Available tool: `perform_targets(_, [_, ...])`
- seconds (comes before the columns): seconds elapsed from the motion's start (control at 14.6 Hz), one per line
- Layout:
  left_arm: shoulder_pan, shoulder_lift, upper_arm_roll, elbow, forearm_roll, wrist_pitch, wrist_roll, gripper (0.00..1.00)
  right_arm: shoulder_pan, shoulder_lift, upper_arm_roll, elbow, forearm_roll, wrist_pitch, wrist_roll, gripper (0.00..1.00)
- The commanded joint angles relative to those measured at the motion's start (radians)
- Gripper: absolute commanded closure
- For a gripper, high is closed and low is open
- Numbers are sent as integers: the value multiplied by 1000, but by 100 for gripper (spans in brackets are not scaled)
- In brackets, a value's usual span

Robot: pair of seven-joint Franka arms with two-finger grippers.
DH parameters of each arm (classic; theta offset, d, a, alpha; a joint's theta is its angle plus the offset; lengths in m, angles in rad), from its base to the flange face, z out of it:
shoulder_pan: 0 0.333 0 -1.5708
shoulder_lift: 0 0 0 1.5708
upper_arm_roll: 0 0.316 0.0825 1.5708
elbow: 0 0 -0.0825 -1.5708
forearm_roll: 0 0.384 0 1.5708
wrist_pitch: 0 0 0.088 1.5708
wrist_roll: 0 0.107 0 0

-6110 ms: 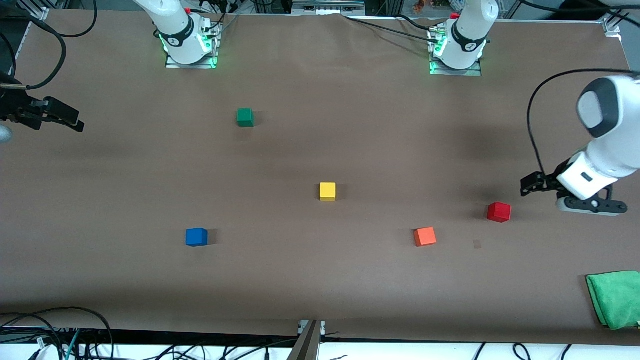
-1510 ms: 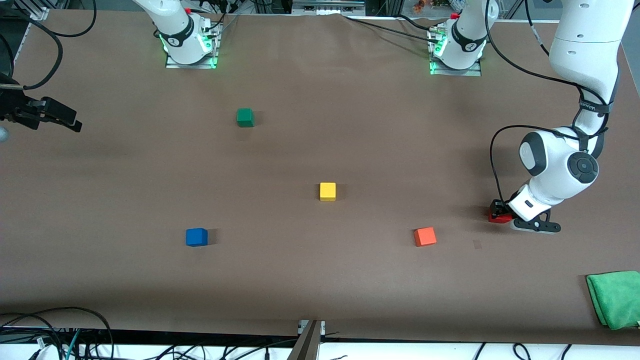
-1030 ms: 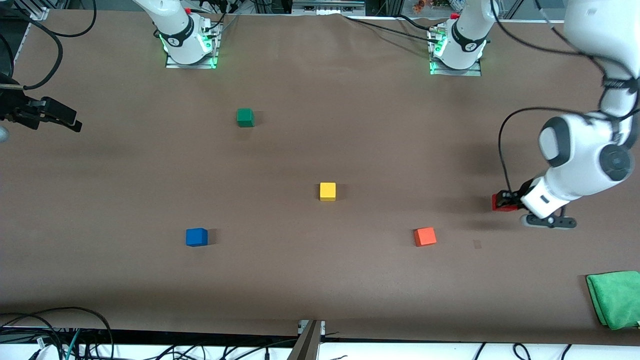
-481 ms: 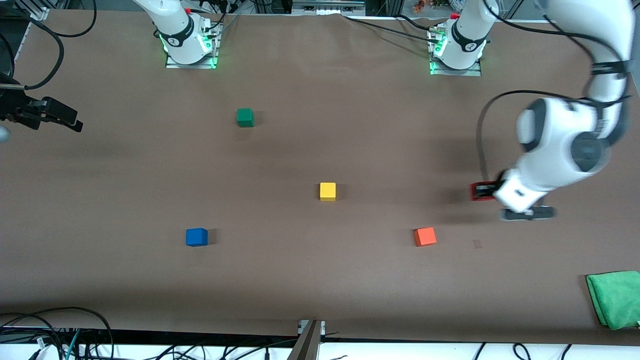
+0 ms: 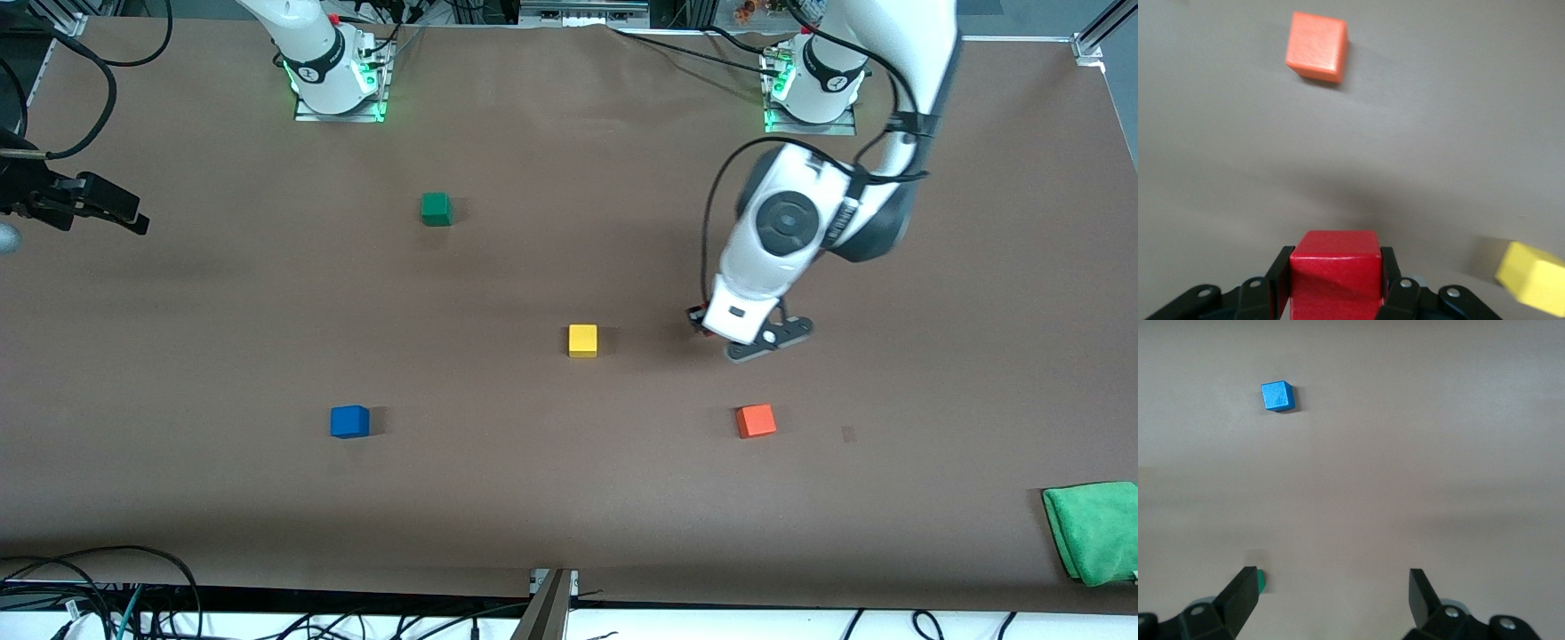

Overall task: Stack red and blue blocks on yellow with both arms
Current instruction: 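Carry the red cube with the left gripper above the yellow cube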

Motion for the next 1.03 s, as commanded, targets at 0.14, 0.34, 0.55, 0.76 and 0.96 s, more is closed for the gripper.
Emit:
perform_targets(0.14, [-98, 148, 17, 244, 14, -20, -302, 100, -3, -9, -2, 0, -8, -11, -5, 0])
perform_targets(0.34, [-156, 230, 19, 328, 14, -20, -405, 100, -4, -9, -2, 0, -8, -11, -3, 0])
perform_targets(0.55, [-195, 245, 19, 332, 18, -19, -469, 100, -3, -9, -2, 0, -8, -11, 2, 0])
perform_targets(0.76, [-215, 259, 22, 337, 18, -20, -511, 100, -3, -9, -1, 0, -8, -11, 3, 0])
perform_targets(0.96, [-215, 294, 22, 392, 20, -20, -548, 100, -1, -9, 1, 1, -10, -11, 3, 0])
